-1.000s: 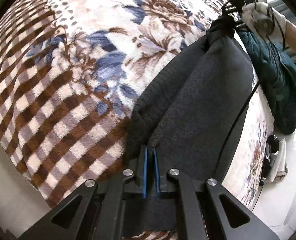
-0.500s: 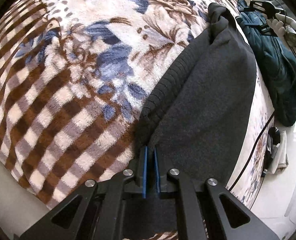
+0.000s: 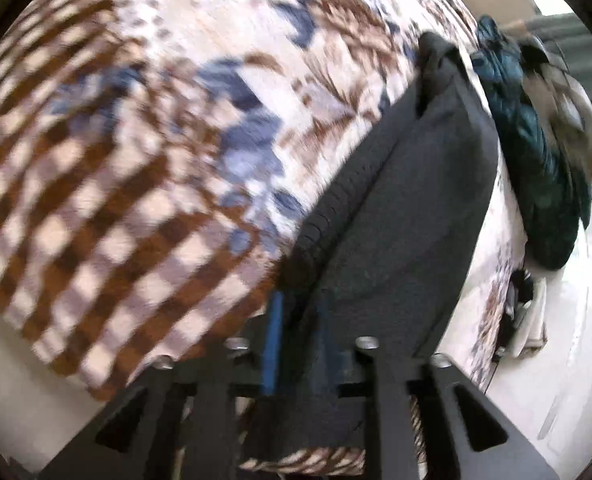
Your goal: Fold small clothes
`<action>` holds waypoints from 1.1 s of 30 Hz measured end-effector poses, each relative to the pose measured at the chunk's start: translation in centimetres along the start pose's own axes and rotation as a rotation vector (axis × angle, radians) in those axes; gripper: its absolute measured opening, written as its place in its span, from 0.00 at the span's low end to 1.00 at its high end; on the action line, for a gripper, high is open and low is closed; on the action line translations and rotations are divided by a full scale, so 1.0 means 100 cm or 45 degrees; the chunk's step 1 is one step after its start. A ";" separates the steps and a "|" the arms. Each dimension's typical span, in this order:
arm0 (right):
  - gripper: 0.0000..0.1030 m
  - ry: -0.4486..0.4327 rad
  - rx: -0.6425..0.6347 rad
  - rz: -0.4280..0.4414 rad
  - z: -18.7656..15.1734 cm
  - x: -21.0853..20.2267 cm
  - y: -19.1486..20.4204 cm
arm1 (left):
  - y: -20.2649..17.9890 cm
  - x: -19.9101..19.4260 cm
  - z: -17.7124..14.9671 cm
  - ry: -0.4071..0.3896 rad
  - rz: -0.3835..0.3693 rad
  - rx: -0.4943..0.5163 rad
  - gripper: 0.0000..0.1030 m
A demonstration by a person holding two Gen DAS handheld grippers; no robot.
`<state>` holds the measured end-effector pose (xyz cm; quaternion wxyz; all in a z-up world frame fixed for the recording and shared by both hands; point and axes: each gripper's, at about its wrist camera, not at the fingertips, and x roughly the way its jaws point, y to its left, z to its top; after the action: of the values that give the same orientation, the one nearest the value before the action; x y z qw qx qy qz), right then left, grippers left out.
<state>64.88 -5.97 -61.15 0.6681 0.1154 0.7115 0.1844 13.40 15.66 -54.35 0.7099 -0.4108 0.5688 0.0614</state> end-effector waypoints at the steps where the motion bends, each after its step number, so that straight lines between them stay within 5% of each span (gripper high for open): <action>1: 0.44 0.017 -0.040 -0.009 -0.023 -0.008 -0.002 | 0.003 -0.009 0.001 -0.020 -0.020 -0.015 0.28; 4: 0.44 0.037 -0.053 0.014 -0.098 -0.029 -0.025 | 0.011 -0.026 0.010 -0.063 0.000 -0.070 0.51; 7: 0.44 0.056 -0.027 0.000 -0.176 -0.031 -0.053 | 0.006 -0.018 0.033 -0.093 0.029 -0.069 0.52; 11: 0.44 0.086 0.085 0.048 -0.264 -0.015 -0.089 | -0.024 0.027 0.054 -0.036 0.157 0.094 0.52; 15: 0.44 0.070 0.212 0.049 -0.327 -0.005 -0.121 | -0.048 0.068 0.040 0.096 0.433 0.378 0.52; 18: 0.44 0.071 0.251 0.057 -0.366 0.001 -0.133 | -0.045 0.066 0.020 0.144 0.507 0.473 0.52; 27: 0.44 0.140 0.298 0.003 -0.422 0.027 -0.118 | 0.003 0.044 -0.009 0.302 0.622 0.648 0.53; 33: 0.44 0.155 0.328 0.114 -0.422 0.036 -0.065 | 0.013 0.017 0.001 0.272 0.472 0.592 0.52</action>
<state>23.23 -15.00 -65.45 0.5945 0.2207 0.7626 0.1278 13.29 15.97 -56.46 0.6977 -0.1310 0.7042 0.0143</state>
